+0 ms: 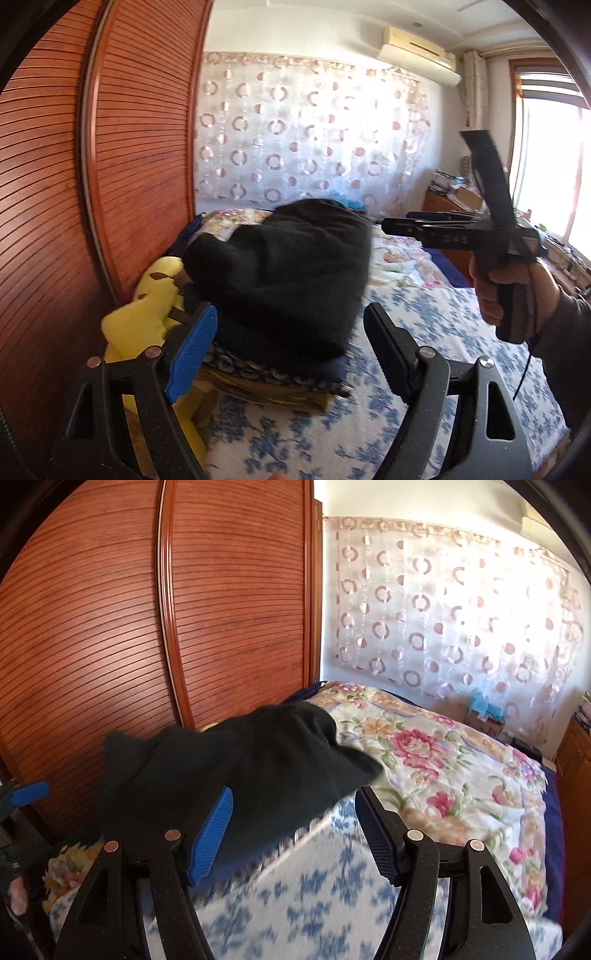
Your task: Fold small clothes
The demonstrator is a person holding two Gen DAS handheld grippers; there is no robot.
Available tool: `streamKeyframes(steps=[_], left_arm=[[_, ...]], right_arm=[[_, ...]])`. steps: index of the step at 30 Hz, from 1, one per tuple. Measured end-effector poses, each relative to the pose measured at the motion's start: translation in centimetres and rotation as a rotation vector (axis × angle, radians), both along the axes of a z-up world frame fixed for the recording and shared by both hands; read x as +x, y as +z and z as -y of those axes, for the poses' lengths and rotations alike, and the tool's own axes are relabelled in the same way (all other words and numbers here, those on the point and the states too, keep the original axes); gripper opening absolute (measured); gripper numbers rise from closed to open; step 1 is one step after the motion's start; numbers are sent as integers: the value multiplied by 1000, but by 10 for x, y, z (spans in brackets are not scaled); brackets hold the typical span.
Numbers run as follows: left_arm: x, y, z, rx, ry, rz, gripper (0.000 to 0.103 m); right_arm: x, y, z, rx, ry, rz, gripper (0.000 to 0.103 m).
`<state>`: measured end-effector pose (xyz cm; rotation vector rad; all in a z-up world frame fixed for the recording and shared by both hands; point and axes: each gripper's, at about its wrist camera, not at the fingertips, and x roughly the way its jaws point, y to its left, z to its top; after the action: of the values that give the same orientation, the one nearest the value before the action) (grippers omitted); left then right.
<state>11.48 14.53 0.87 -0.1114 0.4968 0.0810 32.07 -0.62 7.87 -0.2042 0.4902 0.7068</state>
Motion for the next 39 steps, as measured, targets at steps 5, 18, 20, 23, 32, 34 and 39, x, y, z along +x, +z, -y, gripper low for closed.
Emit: streamKeyframes(steps=[5, 18, 20, 23, 32, 34, 39], left_arm=[[-5, -2, 30, 17, -53, -14, 82], [-4, -7, 96, 37, -122, -49, 82], [-6, -7, 105, 17, -160, -41, 82], [-8, -4, 116, 0, -198, -39, 82], [-20, 23, 146, 40, -207, -15, 82], [-23, 29, 148, 40, -204, -6, 82], [-27, 39, 154, 49, -200, 13, 82]], right_arm=[[-54, -5, 38, 42, -45, -7, 74], [-170, -10, 121, 90, -208, 3, 92], [-184, -8, 131, 91, -258, 9, 92], [-209, -8, 145, 102, -307, 20, 92], [-289, 13, 161, 151, -411, 91, 92], [-304, 15, 163, 166, -429, 98, 92], [-323, 14, 162, 174, -474, 121, 92]])
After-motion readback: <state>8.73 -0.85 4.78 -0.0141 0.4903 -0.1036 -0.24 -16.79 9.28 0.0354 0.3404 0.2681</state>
